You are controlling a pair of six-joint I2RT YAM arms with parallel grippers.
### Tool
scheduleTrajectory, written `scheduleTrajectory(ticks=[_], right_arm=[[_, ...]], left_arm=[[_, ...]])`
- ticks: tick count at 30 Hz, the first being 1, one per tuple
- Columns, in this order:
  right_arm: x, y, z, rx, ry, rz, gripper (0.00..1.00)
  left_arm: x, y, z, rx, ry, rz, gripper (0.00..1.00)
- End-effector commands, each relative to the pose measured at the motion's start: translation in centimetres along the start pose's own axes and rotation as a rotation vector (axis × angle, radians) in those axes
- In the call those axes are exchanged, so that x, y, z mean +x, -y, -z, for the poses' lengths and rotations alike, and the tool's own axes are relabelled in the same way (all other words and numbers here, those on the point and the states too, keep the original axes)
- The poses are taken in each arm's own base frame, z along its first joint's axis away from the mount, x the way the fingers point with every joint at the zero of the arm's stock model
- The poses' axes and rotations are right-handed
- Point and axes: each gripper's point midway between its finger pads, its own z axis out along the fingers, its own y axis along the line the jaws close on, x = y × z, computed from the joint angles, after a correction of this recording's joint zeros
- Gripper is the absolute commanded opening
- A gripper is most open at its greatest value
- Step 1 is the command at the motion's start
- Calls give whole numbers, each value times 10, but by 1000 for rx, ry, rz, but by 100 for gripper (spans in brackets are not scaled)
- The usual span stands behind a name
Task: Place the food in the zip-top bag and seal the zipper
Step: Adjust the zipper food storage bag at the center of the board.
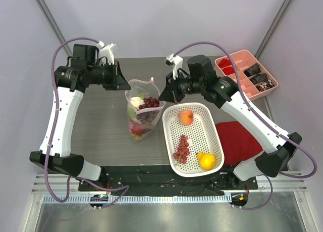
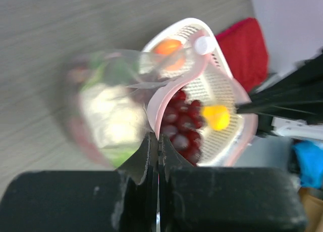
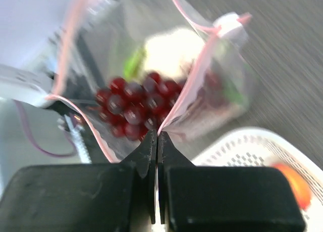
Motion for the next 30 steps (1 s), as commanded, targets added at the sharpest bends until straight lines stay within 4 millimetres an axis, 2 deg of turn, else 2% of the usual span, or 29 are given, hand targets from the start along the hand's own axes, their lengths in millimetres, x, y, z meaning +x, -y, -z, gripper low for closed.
scheduleTrajectory(ticks=[1,5,6,7,10,12,14,16,18,20,23,25,27,29,30], right_arm=[[-80,-69,29,-192,213,-10,1],[-67,-70,10,-210,154,-43,1],[-63,-66,5,-198,145,-46,1],[-54,-60,-3,-183,122,-52,1],[-28,-34,-26,-113,60,-46,1],[-22,-27,-35,-109,39,-63,1],[-38,-35,-32,-136,74,-58,1],[-70,-52,-18,-186,152,-45,1],[-90,-64,-7,-217,211,-45,1],[-99,-71,4,-229,246,-33,1],[-92,-69,7,-217,238,-31,1],[-79,-55,2,-166,213,-32,1],[-66,-45,-3,-140,174,-41,1],[-44,-31,-12,-91,112,-34,1],[-34,-25,-15,-77,85,-33,1]], left_arm=[[-23,21,44,-90,129,-283,0],[-15,27,52,-86,115,-295,0],[-12,21,48,-107,102,-285,0],[4,8,32,-119,32,-258,0],[37,-15,5,-149,-111,-208,0],[40,-19,1,-155,-112,-179,0],[35,-17,1,-153,-90,-181,0],[28,-9,7,-138,-56,-193,0],[25,-11,7,-153,-34,-197,0],[26,-2,8,-108,-42,-185,0],[16,21,15,-25,15,-162,0],[5,25,19,-30,77,-164,0],[-4,17,19,-76,110,-179,0],[-3,4,10,-124,77,-158,0],[-13,12,20,-93,96,-157,0]])
